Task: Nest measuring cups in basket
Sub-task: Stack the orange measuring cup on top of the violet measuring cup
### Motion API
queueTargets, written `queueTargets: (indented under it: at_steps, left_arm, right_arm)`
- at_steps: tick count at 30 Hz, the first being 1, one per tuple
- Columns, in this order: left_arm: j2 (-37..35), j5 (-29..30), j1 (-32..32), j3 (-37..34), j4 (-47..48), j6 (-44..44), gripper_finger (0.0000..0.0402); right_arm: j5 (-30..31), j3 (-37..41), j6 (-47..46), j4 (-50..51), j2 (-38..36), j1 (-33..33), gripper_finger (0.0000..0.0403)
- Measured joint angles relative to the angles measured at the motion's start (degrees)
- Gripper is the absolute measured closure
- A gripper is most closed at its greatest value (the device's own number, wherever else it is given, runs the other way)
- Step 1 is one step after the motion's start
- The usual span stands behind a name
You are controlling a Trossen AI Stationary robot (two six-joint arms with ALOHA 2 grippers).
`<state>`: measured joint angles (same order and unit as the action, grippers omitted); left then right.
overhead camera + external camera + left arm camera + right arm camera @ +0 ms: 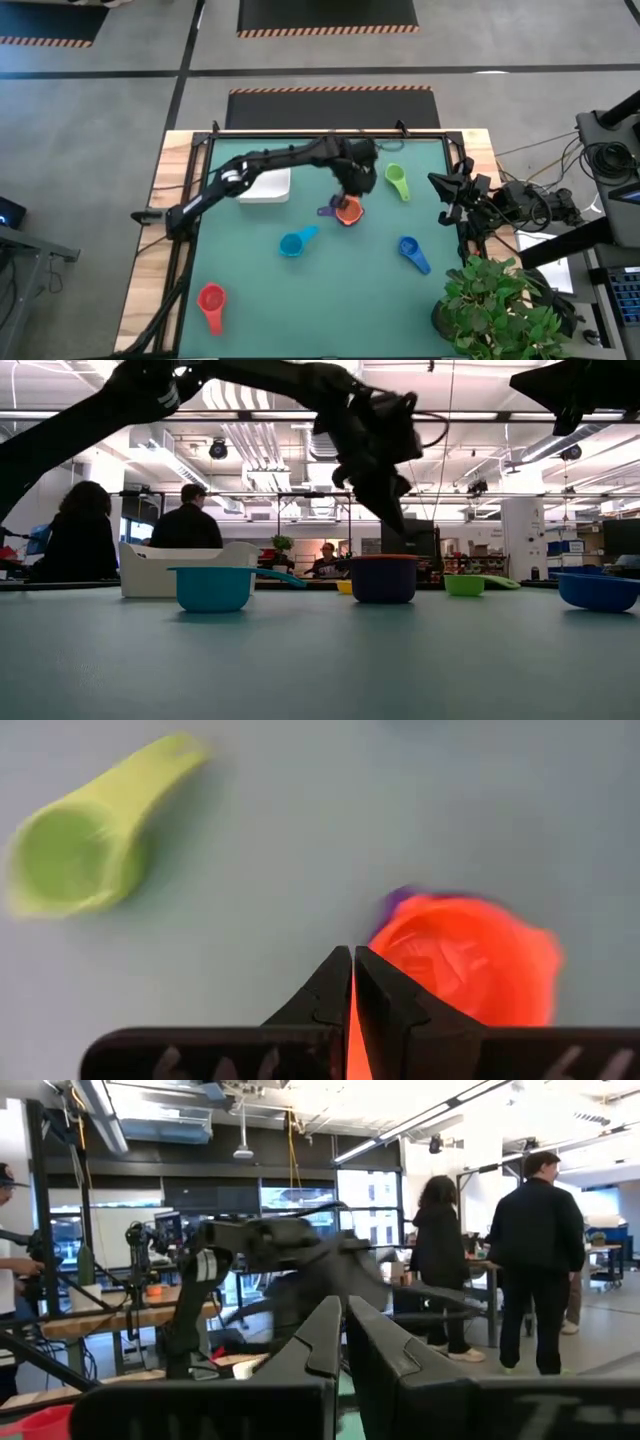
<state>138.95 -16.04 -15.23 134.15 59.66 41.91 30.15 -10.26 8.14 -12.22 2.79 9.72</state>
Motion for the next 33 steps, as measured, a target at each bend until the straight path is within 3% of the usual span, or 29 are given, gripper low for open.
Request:
queueTargets:
  at_steps: [9,27,33]
  left_arm:
    - [1.26,-1.26,-1.0,-0.68,-7.12,-4.38,0.0402]
    - [2.1,0.57,-2.29,-5.37,-8.48,-5.54,0.0402]
    - [2.11,6.12,-2.4,-5.38,-7.0,-6.71,0.0402]
  right_arm:
    - [-0.01,-0.02,-0.07,-0.01,0.02,0.0,0.0394]
    - [0.02,-0.02,-0.21,-0.03,0.04,0.0,0.0394]
    - [0.02,-0.02,-0.19,-0.01,0.04,0.0,0.0394]
